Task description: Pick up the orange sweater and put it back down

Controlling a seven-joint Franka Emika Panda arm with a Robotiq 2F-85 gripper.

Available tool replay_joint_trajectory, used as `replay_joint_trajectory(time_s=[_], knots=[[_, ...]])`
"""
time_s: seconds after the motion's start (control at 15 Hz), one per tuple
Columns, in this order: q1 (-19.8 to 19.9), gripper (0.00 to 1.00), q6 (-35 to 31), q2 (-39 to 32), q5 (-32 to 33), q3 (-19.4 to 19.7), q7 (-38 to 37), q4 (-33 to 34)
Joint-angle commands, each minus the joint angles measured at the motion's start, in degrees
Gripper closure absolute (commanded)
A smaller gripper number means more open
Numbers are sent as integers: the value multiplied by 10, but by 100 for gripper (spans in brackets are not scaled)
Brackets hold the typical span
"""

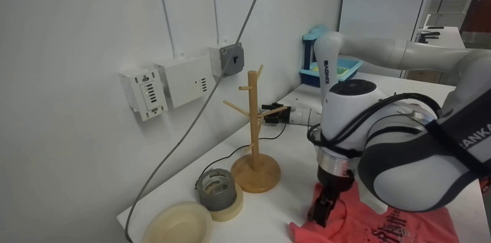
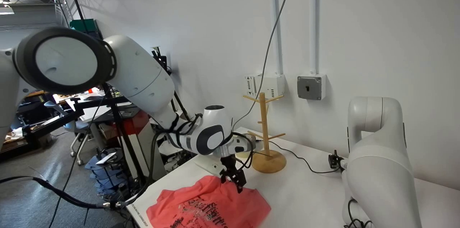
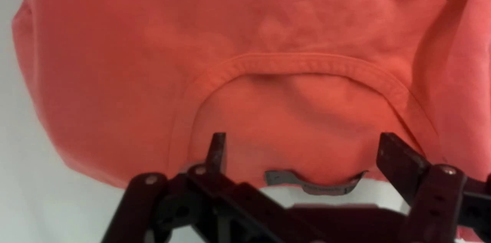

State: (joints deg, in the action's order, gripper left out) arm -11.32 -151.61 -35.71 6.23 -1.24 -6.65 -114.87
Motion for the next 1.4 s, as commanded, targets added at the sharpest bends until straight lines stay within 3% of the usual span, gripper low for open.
replay_joint_trajectory(time_s=[0.0,0.27,0.33,0.4,0.53,1.07,1.13,1.33], knots=[[14,0,8,-34,-11,-13,21,37],[16,0,11,-60,-15,-16,22,56],[16,5,11,-64,-15,-16,22,60],[17,26,11,-68,-16,-17,23,63],[17,32,13,-68,-17,-18,22,66],[9,95,11,-28,-11,-7,3,37],[8,99,11,-16,-11,-4,-1,27],[11,100,23,33,-16,-9,-2,-11]])
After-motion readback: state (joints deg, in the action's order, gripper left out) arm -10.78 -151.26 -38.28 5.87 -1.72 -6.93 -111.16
